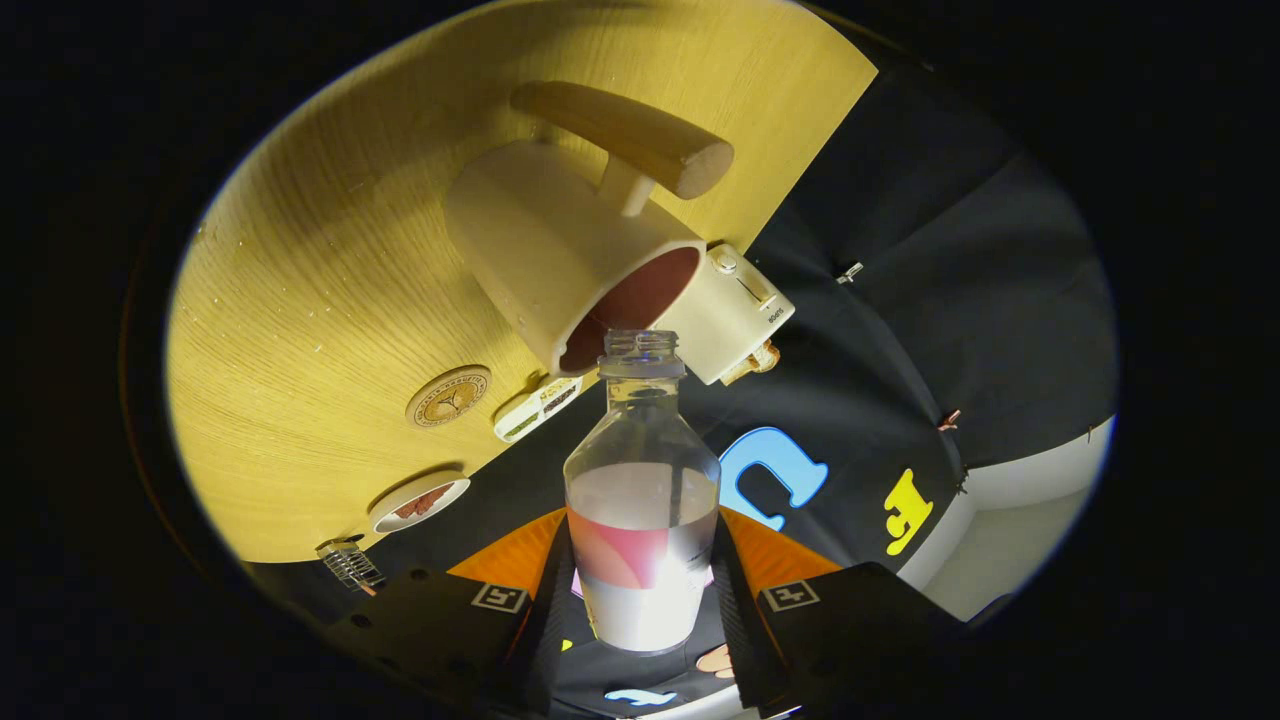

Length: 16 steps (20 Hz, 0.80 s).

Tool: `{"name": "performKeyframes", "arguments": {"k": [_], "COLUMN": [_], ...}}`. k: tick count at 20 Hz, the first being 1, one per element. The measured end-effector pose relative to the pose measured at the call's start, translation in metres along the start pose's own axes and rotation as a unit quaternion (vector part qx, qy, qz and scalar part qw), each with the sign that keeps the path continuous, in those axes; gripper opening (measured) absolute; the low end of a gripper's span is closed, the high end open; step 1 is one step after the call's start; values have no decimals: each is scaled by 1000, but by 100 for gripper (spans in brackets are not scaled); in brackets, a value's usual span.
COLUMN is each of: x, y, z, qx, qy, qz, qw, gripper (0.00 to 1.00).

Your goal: Take the bottle from table, then pour the juice into the cup, finally place the bottle on the coaster

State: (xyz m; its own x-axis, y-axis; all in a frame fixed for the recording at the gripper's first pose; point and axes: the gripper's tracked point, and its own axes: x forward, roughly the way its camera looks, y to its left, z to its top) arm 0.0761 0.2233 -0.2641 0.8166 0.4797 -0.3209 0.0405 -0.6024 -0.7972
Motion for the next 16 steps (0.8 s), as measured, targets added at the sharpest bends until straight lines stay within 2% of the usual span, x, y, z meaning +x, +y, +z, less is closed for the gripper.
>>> {"name": "performKeyframes", "arguments": {"k": [9,14,16], "x": [0,1,-3], "y": [2,10,17], "z": [-2,-9,-13], "qx": [13,69,114], "qy": [7,26,38], "qz": [4,9,27], "qw": [1000,997,992], "gripper": [69,69,70]}}
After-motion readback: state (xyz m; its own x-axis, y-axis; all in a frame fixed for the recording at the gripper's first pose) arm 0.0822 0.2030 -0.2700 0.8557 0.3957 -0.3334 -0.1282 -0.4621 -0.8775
